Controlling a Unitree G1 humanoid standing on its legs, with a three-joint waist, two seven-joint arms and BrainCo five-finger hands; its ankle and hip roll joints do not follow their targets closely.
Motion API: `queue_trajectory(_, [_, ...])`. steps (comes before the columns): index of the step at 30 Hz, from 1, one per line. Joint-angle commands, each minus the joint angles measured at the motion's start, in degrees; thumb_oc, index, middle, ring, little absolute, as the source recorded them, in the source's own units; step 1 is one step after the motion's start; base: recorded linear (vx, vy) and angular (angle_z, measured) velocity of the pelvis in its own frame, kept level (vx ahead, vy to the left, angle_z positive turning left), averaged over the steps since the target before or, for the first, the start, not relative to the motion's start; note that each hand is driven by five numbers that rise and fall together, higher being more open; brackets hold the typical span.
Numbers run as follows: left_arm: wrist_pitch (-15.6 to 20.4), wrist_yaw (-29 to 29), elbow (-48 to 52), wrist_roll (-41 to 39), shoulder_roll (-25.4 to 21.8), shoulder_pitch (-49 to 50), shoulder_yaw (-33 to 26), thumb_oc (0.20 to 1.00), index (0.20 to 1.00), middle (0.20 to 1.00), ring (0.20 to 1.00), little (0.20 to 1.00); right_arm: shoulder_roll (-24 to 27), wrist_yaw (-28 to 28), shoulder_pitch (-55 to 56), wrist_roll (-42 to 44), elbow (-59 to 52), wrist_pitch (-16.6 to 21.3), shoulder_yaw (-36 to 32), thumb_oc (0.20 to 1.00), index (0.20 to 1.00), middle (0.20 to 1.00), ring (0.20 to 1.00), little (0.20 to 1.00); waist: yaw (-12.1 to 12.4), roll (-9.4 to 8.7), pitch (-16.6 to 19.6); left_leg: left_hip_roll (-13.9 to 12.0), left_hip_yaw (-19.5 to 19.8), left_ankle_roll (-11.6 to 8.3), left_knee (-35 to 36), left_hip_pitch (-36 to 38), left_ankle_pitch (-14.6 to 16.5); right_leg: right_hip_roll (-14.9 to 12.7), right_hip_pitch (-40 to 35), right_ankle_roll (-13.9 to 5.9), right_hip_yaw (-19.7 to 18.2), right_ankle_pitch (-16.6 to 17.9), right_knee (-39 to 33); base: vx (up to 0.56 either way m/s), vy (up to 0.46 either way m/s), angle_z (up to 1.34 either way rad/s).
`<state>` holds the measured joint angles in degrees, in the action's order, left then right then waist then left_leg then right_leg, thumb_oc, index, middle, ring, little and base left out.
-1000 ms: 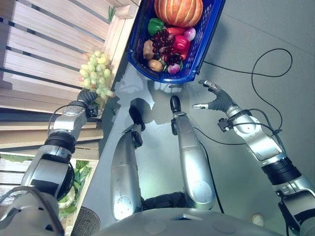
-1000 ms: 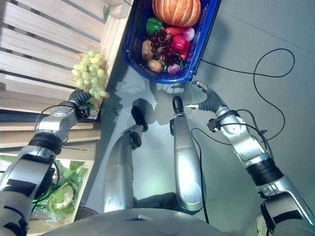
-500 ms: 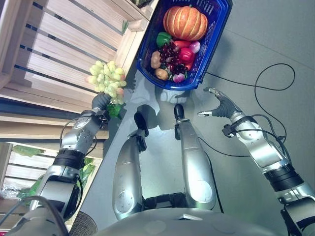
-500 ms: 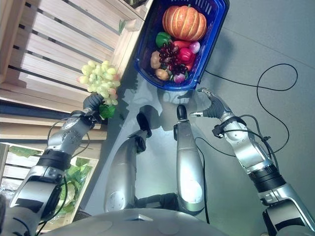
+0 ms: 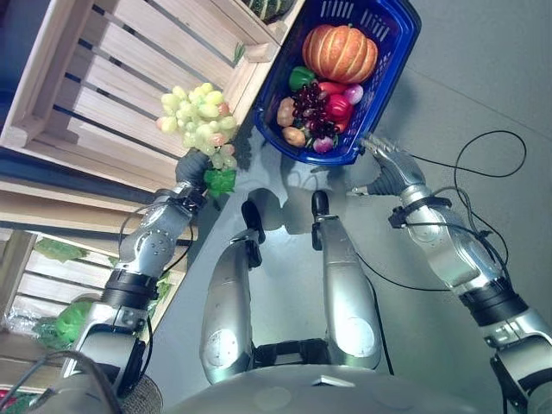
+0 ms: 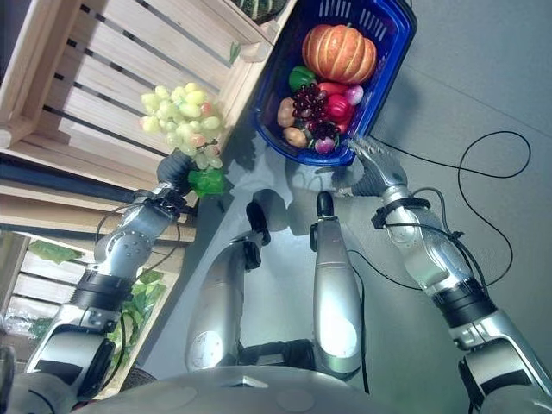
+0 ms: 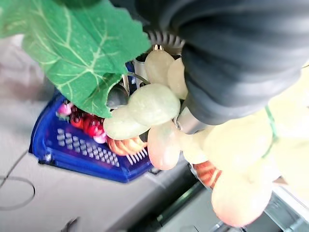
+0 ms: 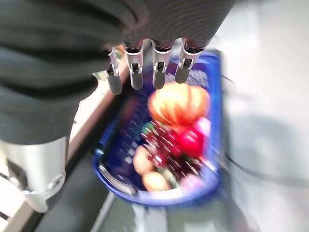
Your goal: Pick up fruits and vegetables into the basket
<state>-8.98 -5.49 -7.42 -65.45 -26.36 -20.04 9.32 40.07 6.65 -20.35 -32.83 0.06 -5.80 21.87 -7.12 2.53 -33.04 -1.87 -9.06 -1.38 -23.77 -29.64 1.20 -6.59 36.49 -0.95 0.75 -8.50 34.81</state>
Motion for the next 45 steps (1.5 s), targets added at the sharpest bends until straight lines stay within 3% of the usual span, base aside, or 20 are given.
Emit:
queue_trajectory(1, [-0.4, -3.5, 6.3, -3.1, 1.6, 1.1, 1.6, 0.200, 0.200, 0.200, 0.200, 0.200, 0.2, 3.6, -4.2, -2.3, -0.5, 3.7, 3.0, 1.000, 1.000, 1.000, 1.000, 1.000, 0.6, 1.79, 3.2, 4.0, -3.0, 4.16, -3.3, 1.8, 8.8, 2.1, -2.9, -0.43, 4.2, -0.6, -3.6, -0.10, -0.037, 0.13])
queue_trajectory(11, [-6.7, -7.6, 10.5, -8.1, 2.5, 0.6, 8.5, 0.200, 0.200, 0.200, 0.200, 0.200, -2.3, 6.7, -13.4, 1.9, -0.4, 8.0, 9.9, 1.000, 1.000, 1.000, 1.000, 1.000, 3.4, 2.56, 3.2, 5.4, -1.0, 4.35, -2.5, 3.6, 8.6, 0.6, -5.8, -0.52, 6.3, 0.2, -5.2, -0.02, -0.054, 0.12])
queue_trajectory(21, [-9.8, -12.1, 11.6, -11.5, 4.3, 2.2, 14.0, 0.200, 0.200, 0.200, 0.200, 0.200, -4.6, 8.5, -16.6, 3.6, 1.1, 10.4, 14.8, 1.000, 1.000, 1.000, 1.000, 1.000, 4.7, 3.06, 3.2, 6.1, 0.0, 4.27, -2.2, 4.4, 8.5, -0.4, -7.2, -0.60, 7.6, 0.7, -6.1, -0.01, -0.018, 0.10])
queue_trajectory(25, [-11.2, -14.1, 11.7, -11.2, 4.5, 2.6, 15.6, 0.200, 0.200, 0.200, 0.200, 0.200, -4.5, 7.5, -17.8, 5.1, 1.3, 11.2, 16.6, 1.000, 1.000, 1.000, 1.000, 1.000, 5.1, 3.26, 3.2, 6.2, 0.2, 4.26, -2.1, 4.5, 8.5, -0.8, -7.6, -0.64, 8.1, 0.8, -6.4, 0.00, -0.003, 0.01])
queue_trajectory(32, [-12.7, -19.4, 11.6, -6.8, 3.5, 2.1, 18.7, 0.200, 0.200, 0.200, 0.200, 0.200, -4.7, 0.4, -19.6, 9.0, 1.7, 12.6, 20.2, 1.000, 1.000, 1.000, 1.000, 1.000, 5.6, 3.14, 3.2, 6.3, 0.5, 4.28, -2.3, 4.1, 8.6, -1.1, -7.4, -0.62, 8.7, 1.0, -6.4, -0.01, -0.023, 0.08])
queue_trajectory(37, [-13.4, -21.1, 11.9, -5.3, 3.0, 1.5, 19.7, 0.200, 0.200, 0.200, 0.200, 0.200, -4.6, 0.2, -19.9, 9.1, 2.8, 13.1, 22.0, 1.000, 1.000, 1.000, 1.000, 1.000, 5.8, 2.80, 3.2, 6.2, 0.5, 4.38, -2.4, 3.8, 8.6, -1.0, -7.0, -0.65, 9.0, 1.0, -6.4, -0.01, -0.018, 0.04])
queue_trajectory(45, [-15.5, -24.9, 10.8, -3.2, 3.6, 0.4, 21.6, 0.200, 0.200, 0.200, 0.200, 0.200, -5.6, -0.2, -19.8, 9.8, 6.2, 17.2, 23.6, 1.000, 1.000, 1.000, 1.000, 1.000, 5.7, 2.55, 3.2, 6.1, 0.6, 4.39, -2.3, 3.4, 8.6, -0.9, -6.4, -0.79, 9.1, 1.2, -6.1, 0.00, -0.005, 0.01])
